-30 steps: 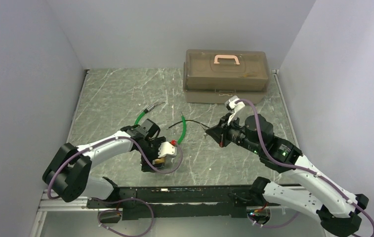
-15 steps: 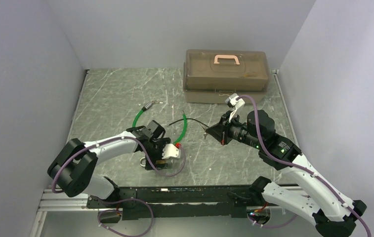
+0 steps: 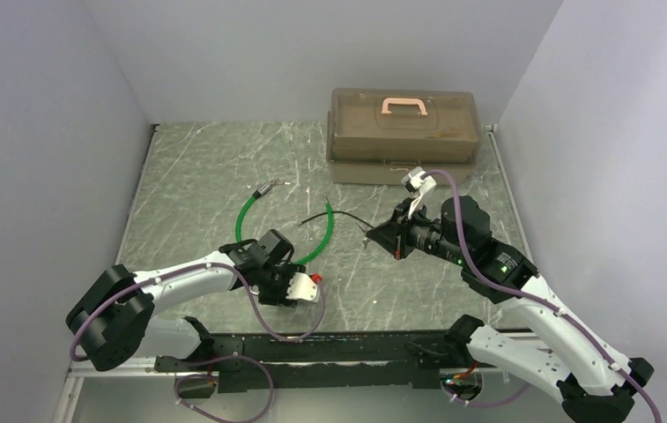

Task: Unlock with the key
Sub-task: Pick up the lock from the center of the board, then unlock the lock.

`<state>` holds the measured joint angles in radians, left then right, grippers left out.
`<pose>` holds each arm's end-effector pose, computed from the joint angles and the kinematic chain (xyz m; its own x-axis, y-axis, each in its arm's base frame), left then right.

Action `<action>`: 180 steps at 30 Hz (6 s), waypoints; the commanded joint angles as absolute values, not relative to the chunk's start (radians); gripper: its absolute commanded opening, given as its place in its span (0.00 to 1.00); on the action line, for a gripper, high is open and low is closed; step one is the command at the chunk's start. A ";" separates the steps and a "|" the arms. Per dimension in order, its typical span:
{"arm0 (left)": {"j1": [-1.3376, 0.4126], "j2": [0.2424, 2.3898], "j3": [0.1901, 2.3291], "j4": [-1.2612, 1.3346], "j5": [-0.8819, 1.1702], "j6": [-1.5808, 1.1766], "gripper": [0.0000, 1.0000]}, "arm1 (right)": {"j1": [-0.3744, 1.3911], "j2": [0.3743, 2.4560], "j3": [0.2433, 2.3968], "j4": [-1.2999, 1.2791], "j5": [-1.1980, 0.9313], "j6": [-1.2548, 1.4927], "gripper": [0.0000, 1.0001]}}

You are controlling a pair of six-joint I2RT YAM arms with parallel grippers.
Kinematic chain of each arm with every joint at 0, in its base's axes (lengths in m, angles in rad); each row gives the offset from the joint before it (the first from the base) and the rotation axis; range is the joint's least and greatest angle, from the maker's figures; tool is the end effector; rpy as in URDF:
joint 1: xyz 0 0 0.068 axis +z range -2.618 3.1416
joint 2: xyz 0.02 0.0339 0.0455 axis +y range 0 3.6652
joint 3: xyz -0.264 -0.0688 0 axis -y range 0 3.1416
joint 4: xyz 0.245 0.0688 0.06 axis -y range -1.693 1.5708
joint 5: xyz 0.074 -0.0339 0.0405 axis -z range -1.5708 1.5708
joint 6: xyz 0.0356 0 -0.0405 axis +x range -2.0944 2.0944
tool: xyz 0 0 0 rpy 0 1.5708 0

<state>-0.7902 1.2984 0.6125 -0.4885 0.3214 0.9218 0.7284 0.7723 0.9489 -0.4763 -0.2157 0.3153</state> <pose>0.1455 -0.1629 0.1596 0.2131 0.8590 -0.4655 0.9765 -0.1710 0.1315 0.1184 0.1158 0.3677 -0.4584 -0.0030 -0.8887 -0.6950 0.6245 0.3564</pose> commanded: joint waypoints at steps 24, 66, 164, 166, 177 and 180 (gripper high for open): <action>-0.796 0.769 1.186 -0.701 0.417 1.147 0.00 | 0.723 0.892 1.102 -0.371 -0.532 0.302 0.00; -0.594 1.050 1.238 -1.330 1.180 0.898 0.00 | 0.855 0.970 1.237 -0.698 -0.470 -0.226 0.00; -0.664 1.265 1.233 -1.534 1.286 0.870 0.00 | 1.482 1.306 1.494 -0.827 -0.058 -0.423 0.00; -0.665 1.269 1.231 -1.522 1.283 0.855 0.00 | 1.484 1.311 1.503 -0.827 -0.066 -0.426 0.00; -0.663 1.272 1.248 -1.534 1.292 0.878 0.00 | 1.485 1.301 1.479 -0.803 -0.075 -0.427 0.00; -0.664 1.268 1.240 -1.517 1.279 0.855 0.00 | 1.485 1.306 1.488 -0.803 -0.074 -0.430 0.00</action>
